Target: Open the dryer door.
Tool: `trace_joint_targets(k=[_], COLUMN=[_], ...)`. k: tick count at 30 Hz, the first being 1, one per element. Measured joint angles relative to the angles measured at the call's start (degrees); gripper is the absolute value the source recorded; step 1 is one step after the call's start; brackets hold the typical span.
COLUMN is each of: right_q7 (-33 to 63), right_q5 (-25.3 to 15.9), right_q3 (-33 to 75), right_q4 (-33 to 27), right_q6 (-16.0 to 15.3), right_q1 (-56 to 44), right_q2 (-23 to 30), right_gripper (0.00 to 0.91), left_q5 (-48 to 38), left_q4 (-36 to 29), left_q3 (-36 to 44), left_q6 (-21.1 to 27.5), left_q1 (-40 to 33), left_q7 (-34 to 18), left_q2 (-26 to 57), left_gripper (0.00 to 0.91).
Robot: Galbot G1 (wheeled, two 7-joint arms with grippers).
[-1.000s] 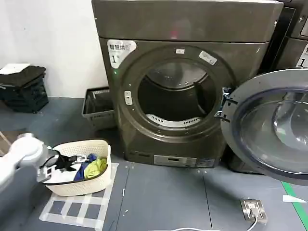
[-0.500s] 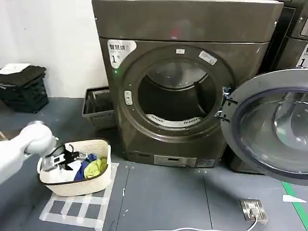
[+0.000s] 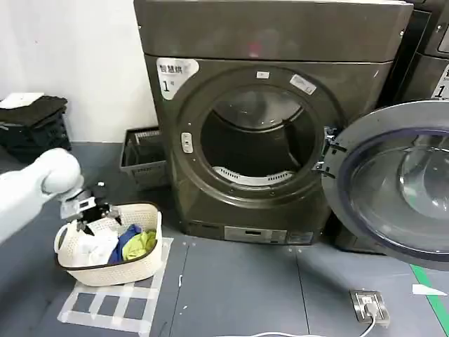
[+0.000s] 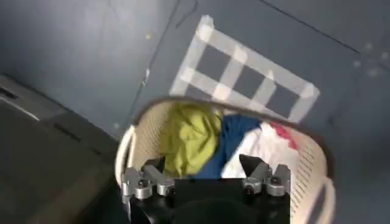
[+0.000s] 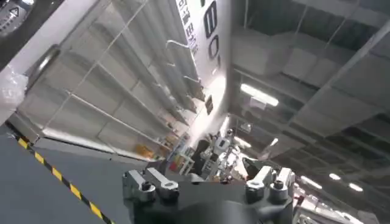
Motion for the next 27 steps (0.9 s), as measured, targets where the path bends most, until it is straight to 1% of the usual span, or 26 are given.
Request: trace_joint_targets(k=[6, 14, 19, 21, 27], right_q7=[-0.1, -0.3, -1.1, -1.2, -2.4], right_q5=[0.0, 0.1, 2.1, 3.2, 5.1], right_q3=[-0.1, -0.3, -0.8, -1.1, -1.2], right_q4=[-0.1, 0.4, 1.0, 1.1, 1.2], right_q6=[0.3, 0.3, 0.0, 0.7, 1.2], right_q1=[0.0, 0.1, -0.1, -0.2, -0.3], right_q2=[0.1, 0.3, 0.5, 0.6, 1.2], right_gripper=[0.907, 0.907, 0.907, 0.907, 0.907], left_q5=[0.1, -0.8, -1.2, -1.4, -2.3], left_q4=[5.3, 11.1, 12.2, 12.4, 12.5], left_q3=[1.7, 1.8, 1.8, 1.8, 1.8], left_q6=[0.0, 0.0, 0.0, 0.0, 0.0], left_q1=[-2.7, -3.3, -3.5, -3.6, -3.6], left_q7=[1.3, 2.1, 2.9, 3.1, 3.7], left_q2=[-2.7, -4.7, -4.8, -4.8, -4.6], left_gripper=[0.907, 0.907, 0.907, 0.907, 0.907])
